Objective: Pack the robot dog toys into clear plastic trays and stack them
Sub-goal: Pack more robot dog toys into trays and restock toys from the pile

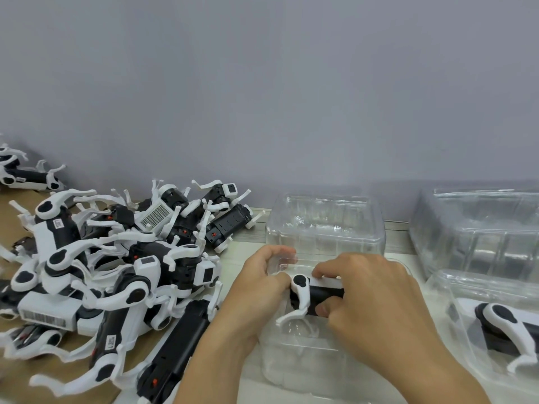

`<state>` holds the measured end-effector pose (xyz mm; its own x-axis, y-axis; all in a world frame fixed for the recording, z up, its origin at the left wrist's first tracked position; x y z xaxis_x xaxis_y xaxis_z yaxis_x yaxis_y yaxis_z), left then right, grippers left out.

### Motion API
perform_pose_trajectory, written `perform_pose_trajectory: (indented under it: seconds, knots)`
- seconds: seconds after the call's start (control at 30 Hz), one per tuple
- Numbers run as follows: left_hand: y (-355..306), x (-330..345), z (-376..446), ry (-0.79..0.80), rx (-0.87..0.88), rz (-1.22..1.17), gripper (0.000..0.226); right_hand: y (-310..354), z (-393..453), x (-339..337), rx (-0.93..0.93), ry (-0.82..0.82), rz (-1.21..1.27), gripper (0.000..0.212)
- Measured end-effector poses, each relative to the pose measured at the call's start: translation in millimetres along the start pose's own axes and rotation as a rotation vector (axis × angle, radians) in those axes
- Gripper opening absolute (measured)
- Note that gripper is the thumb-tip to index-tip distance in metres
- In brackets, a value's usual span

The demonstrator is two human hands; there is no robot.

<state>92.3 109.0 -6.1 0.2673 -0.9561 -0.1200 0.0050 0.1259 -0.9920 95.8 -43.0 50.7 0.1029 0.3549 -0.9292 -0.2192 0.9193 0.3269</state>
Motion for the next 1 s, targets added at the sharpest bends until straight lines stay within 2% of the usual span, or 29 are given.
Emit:
perform_pose_trajectory:
  seconds: [0.13,0.3,0.43,0.63,0.73,1.0]
  knots:
    - [1,-1,-1,0.004,-0.043,-0.013,0.046,0,0,1,0.002,0.021,0.000,0.036]
    - [-3,-2,-3,-0.040,-0.025,0.138,0.040,2,-2,0,0.016,0.011,-0.046,0.026]
    - [-5,-2,-5,-0.056,-0.041,0.133,0.042,3,-2,0,0.009,0.034,-0.043,0.023]
    - [-5,-2,-7,-0.071,-0.076,0.070,0.043,4,-1,-14,-0.042,0.005,0.152,0.030]
    - [-6,-2,-6,-0.074,-0.077,0.064,0.043,13,-4,-9,-0.086,0.053,0.266,0.032]
    - [-5,-1,-5,-0.047,-0.074,0.024,0.044,22,-2,8,-0.105,0.168,0.356,0.005]
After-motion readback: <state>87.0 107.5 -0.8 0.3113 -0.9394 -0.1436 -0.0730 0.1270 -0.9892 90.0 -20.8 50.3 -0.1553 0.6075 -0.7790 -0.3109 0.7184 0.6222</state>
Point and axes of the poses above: each hand's wrist, its own z-axis towards the middle knuckle, its own x-axis out of the palm, y = z × x, the point moved 6 cm from there along z, towards the middle knuckle, and after that the axes turned 12 degrees about x, right-handed, at the moved point
